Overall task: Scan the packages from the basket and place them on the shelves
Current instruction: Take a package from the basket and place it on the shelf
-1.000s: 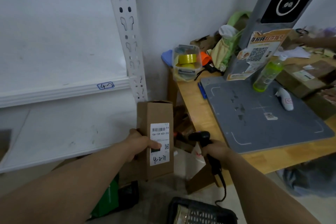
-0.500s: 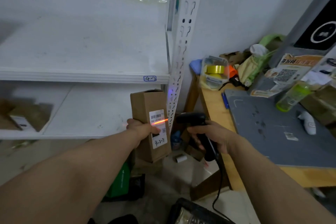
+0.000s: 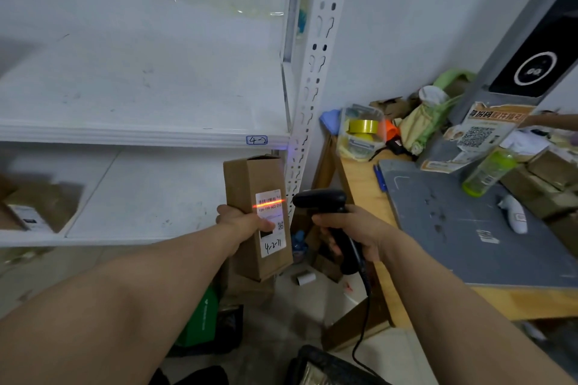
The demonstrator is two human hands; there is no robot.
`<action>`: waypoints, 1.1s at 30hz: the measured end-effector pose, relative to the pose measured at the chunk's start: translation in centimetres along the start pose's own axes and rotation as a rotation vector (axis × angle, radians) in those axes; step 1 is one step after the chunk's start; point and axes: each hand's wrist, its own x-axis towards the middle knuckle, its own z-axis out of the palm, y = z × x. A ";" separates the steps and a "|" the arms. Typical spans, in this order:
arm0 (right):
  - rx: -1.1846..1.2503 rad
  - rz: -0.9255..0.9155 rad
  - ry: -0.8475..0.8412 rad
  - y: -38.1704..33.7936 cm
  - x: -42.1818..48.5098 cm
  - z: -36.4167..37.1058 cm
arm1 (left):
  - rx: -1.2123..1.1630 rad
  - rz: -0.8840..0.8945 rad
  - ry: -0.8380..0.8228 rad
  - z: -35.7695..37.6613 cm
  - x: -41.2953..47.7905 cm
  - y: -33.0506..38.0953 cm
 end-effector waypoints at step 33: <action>-0.602 0.373 0.703 11.1 5.6 -12.0 | 0.227 0.057 -0.409 6.7 0.3 1.6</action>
